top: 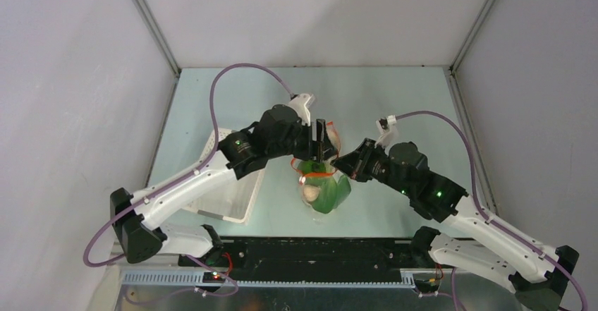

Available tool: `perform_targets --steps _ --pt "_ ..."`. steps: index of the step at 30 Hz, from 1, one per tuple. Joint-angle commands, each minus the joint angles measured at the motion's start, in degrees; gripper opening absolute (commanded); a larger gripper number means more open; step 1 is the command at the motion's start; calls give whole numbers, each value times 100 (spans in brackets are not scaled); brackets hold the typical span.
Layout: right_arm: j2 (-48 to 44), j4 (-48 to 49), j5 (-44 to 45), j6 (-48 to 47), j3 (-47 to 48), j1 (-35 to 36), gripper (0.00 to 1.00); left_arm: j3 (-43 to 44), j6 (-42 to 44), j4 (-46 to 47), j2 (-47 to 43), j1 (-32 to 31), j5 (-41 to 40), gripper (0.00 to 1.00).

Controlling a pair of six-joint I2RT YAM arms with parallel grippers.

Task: Place the food in the zip-top bag and seal the zipper
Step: Adjust the zipper food storage bag at the center of the board.

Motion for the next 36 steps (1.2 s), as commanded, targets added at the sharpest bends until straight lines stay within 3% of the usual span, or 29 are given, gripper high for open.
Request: perform_targets --steps 1,3,8,11,15,18,24,27,36 --pt "-235 386 514 348 -57 19 0 -255 62 128 -698 196 -214 85" --pt "-273 350 616 453 -127 22 0 -485 88 108 -1132 205 -486 98" --pt "-296 383 771 598 -207 81 0 -1606 140 34 -2478 212 -1247 100" --pt "-268 398 845 641 -216 135 0 -2058 -72 -479 -3407 212 -1680 100" --pt "-229 425 923 701 -225 158 0 -2869 -311 103 -4097 158 -773 100" --pt "-214 474 946 756 -250 163 0 -3561 -530 934 -4155 -154 -176 100" --pt "-300 564 974 925 -365 192 0 -3486 -871 1182 -3406 -1378 -2230 100" --pt "-360 483 983 1014 -372 222 0 -3310 -663 1378 -3040 -1478 -2776 100" --pt "-622 406 1035 1257 -561 235 0 -3482 -97 3007 -2437 -1670 -2822 100"
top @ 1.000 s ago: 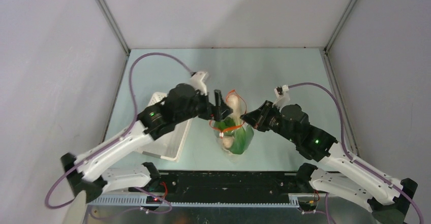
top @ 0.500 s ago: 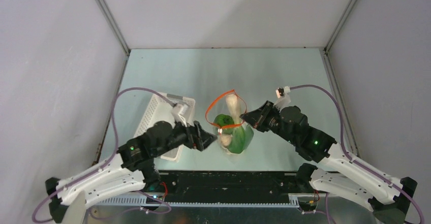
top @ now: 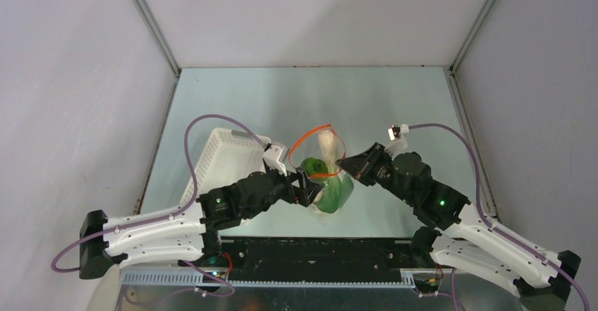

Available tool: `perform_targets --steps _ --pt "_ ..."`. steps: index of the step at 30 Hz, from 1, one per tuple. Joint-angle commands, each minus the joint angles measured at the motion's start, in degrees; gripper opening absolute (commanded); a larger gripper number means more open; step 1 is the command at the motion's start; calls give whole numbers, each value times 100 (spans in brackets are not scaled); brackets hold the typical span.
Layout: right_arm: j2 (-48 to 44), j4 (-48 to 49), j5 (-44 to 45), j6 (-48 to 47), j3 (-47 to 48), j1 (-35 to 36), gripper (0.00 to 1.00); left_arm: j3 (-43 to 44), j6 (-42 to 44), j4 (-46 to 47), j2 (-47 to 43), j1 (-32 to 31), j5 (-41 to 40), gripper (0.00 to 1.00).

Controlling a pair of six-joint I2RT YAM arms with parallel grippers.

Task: Place the food in the zip-top bag and seal the zipper
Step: Adjust the zipper food storage bag at the center of the board.

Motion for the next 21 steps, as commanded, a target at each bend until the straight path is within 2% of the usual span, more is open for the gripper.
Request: perform_targets --steps 1,6,16,17,20,21 --pt "-162 172 156 168 1 30 0 75 295 1118 132 -67 -457 100" --pt "-231 265 16 275 -133 50 0 -112 503 1885 224 -66 -572 98" --pt "-214 410 -201 474 -228 41 0 -260 1047 2323 464 -68 -299 92" --pt "-214 357 -188 492 -228 30 0 -297 1129 2452 429 -66 -248 90" --pt "-207 229 -49 603 -228 7 0 -405 1278 2681 358 -68 62 77" --pt "-211 156 -2 623 -228 -12 0 -409 1373 2743 339 -66 202 76"
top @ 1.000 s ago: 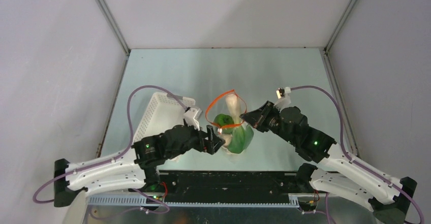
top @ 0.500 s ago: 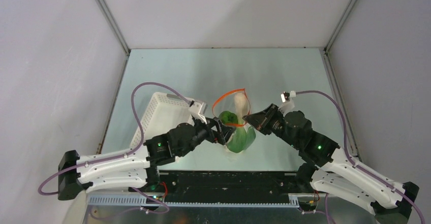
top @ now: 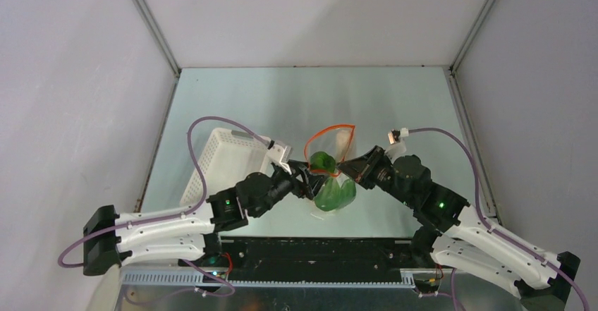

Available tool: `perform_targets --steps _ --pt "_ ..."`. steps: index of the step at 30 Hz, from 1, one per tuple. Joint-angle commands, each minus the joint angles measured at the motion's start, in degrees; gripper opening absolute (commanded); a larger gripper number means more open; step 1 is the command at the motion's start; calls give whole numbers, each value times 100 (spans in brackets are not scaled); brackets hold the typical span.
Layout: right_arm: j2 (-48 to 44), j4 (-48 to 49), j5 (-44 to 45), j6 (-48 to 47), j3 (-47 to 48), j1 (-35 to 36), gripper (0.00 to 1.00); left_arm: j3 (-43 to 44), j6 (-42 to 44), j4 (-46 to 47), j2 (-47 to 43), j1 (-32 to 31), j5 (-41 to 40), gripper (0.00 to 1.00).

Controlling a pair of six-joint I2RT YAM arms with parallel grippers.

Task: Place the food in the zip-top bag and seal the zipper
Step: Adjust the zipper food storage bag at the center of the board.

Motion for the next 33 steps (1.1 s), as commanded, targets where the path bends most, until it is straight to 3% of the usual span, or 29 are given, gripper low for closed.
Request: perform_targets --steps 1,5,9,13,16,22,24,25,29,33 --pt "-69 16 165 268 6 -46 0 -77 467 594 -136 -52 511 75" --pt "-163 -16 193 271 6 -173 0 9 841 403 -113 -49 947 75" --pt "-282 -125 60 281 4 -299 0 151 1177 76 -33 -51 1388 83" --pt "-340 -246 -78 296 6 -333 0 184 1354 -45 18 -47 1393 84" --pt "-366 -344 -154 333 6 -335 0 142 1395 -34 4 -47 1205 63" --pt "-324 -343 -392 289 6 -336 0 64 1476 258 -8 -46 987 34" --pt "-291 -424 -466 248 6 -334 0 52 1483 319 -19 -45 919 19" --pt "-291 -453 -497 193 6 -334 0 50 1480 325 -26 -45 879 7" --pt "-459 -638 -336 -229 10 -349 3 -36 1521 340 -120 -45 861 0" --pt "-763 -944 -216 -1710 326 -369 20 -104 1684 328 -309 -44 1171 0"
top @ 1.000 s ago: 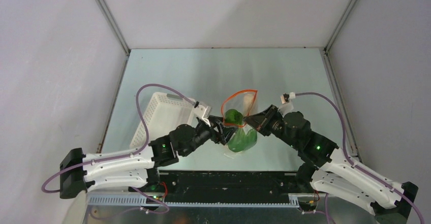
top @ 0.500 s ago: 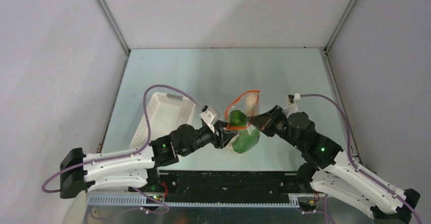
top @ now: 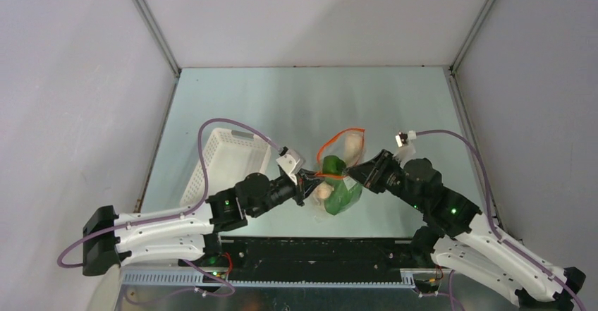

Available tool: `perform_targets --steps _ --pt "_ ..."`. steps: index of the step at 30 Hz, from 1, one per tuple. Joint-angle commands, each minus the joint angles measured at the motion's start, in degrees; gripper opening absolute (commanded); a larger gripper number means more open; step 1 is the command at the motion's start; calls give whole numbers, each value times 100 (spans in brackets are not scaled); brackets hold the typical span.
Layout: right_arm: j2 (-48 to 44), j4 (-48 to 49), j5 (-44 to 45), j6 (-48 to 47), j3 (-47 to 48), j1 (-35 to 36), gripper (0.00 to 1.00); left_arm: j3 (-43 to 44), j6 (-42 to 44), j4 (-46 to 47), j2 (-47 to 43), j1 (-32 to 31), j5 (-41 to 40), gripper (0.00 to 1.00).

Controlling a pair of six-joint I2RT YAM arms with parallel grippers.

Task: Place the food in the zip-top bag and seal the zipper
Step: Adjust the zipper food storage bag at the center of the board.

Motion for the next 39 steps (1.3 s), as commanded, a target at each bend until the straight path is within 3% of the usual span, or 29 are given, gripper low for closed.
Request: perform_targets --steps 1,5,7,10,11,14,16,23,26,31,35,36,39 --pt "-341 -507 36 -2164 462 -28 30 -54 384 267 -301 -25 249 0" --pt "-344 -987 -636 -4429 1108 5 51 21 764 -27 -504 -22 564 0" --pt "-281 -946 -896 -4962 1336 33 57 56 933 -170 -589 -22 675 0" --pt "87 -952 -909 -5346 1823 45 53 126 1094 -355 -644 -23 730 0" --pt "205 -1014 -914 -5447 1957 48 45 143 1101 -388 -648 -23 735 0" --pt "872 -1370 -906 -5425 2535 51 29 177 1116 -421 -639 -23 824 0" --pt "1339 -1656 -1137 -5321 2714 48 24 174 1124 -391 -629 -21 803 0" --pt "2614 -2319 -2039 -5048 2677 38 15 157 1135 -213 -698 -22 780 0" --pt "2899 -2577 -2596 -5035 2605 69 18 173 1213 -198 -762 -18 687 0" --pt "3505 -3254 -2296 -4931 2520 370 14 187 1342 -74 -918 -25 411 0" --pt "3403 -3106 -2202 -4824 2440 460 13 179 1383 -14 -1005 -20 500 0" --pt "3204 -3027 -2005 -4789 2477 437 15 187 1381 -42 -997 -22 591 0" --pt "2635 -2666 -1661 -4844 2640 360 34 299 1421 -232 -946 -22 804 0"
